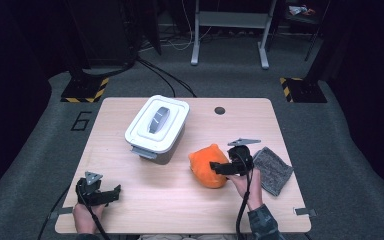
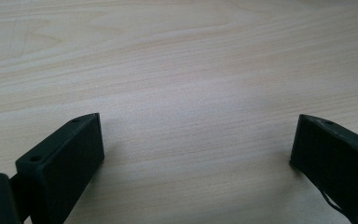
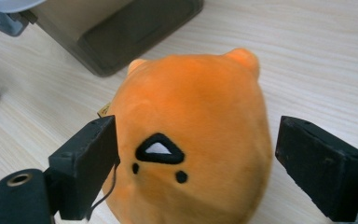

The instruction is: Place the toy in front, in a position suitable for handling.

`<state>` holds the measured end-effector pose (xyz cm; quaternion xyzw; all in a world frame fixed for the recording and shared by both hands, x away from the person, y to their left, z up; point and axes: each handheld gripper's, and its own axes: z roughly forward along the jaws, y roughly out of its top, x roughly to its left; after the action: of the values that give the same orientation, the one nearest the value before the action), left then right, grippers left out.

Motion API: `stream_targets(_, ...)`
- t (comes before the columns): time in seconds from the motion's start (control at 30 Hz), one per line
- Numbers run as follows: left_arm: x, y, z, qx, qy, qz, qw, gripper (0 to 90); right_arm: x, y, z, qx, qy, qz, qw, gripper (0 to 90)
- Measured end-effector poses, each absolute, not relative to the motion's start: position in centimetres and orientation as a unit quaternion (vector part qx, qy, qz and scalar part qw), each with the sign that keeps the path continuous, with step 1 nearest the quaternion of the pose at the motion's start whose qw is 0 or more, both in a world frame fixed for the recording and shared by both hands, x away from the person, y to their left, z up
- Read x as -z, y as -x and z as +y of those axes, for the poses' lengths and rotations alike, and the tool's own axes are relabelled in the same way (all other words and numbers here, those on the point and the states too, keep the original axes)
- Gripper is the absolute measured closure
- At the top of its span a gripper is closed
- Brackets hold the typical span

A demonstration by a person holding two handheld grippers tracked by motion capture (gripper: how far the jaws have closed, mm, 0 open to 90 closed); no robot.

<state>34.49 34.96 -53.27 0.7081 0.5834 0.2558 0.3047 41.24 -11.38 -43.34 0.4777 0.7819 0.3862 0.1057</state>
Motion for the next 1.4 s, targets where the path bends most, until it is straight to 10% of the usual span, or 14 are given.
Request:
stream_targets(0.5, 53.3, -34.5, 35.0, -0.256, -0.708, 0.583, 0.305, 2.1, 44.7, -41.6, -9.3, -0.349, -0.492, 0.786, 0.133, 22.4)
stream_targets(0.93, 53.2, -34.5, 35.0, -0.254, -0.709, 0.583, 0.304, 2.1, 45.6, -42.0, -9.8, -0.334, -0.481, 0.799, 0.135, 58.5)
stream_targets(1.4, 53.3, -34.5, 35.0, -0.256, -0.708, 0.583, 0.305, 2.1, 44.7, -42.1, -10.3, -0.364, -0.430, 0.816, 0.130, 65.0)
